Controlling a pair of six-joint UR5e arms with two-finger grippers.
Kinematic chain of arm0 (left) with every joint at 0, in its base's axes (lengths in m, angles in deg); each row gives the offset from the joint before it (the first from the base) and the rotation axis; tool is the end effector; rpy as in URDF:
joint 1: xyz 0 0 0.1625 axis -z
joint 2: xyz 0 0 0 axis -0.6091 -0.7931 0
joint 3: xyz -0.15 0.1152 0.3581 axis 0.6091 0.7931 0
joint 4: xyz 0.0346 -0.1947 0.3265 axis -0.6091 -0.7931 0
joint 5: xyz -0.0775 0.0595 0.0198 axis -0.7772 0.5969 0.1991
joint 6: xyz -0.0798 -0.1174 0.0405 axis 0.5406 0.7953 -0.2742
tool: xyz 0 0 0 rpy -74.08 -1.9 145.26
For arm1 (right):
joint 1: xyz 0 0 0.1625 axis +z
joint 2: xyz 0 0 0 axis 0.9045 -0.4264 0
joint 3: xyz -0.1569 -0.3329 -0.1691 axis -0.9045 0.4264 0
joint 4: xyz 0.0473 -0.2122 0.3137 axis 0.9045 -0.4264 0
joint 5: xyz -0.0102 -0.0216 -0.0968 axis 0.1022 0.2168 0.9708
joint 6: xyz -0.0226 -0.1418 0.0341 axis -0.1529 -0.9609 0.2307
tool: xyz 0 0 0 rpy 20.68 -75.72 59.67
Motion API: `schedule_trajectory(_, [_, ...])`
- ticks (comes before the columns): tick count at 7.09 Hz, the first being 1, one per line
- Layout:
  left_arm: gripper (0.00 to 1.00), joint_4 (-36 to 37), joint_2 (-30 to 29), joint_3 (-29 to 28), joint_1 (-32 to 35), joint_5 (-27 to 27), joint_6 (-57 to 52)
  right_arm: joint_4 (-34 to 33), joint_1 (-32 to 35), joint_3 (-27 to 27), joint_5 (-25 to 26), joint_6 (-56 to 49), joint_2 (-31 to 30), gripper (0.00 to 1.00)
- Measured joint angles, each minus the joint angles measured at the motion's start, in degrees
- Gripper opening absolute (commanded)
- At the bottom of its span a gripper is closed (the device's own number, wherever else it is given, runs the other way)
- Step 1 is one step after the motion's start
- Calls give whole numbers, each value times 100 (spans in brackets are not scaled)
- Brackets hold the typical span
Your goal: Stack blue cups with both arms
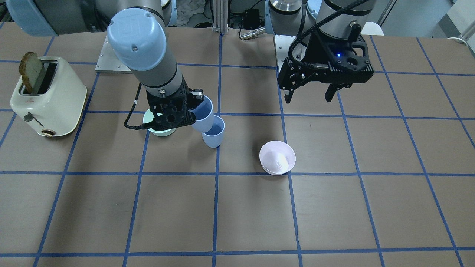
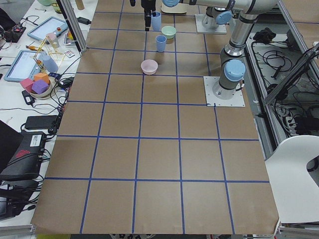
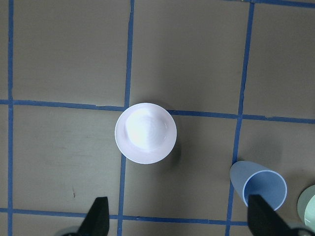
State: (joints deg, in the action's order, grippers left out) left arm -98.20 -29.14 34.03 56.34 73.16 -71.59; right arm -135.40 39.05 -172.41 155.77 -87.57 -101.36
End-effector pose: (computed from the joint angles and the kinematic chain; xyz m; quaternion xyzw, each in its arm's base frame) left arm -0.1672 -0.4735 0.4504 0.0395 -0.9973 0.0614 0.0117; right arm 0.2732 -0.4617 0.3328 -0.1020 0.9868 0.1111 0.0596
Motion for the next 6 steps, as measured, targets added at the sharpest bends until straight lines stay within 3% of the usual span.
schedule_trajectory(3, [100, -3, 131, -24, -139, 46, -110, -458, 143, -443, -129, 204, -3, 0])
schedule_trajectory(6, [100, -3, 162, -5, -149, 51, -114, -483, 197, -510, -137, 424, -1, 0])
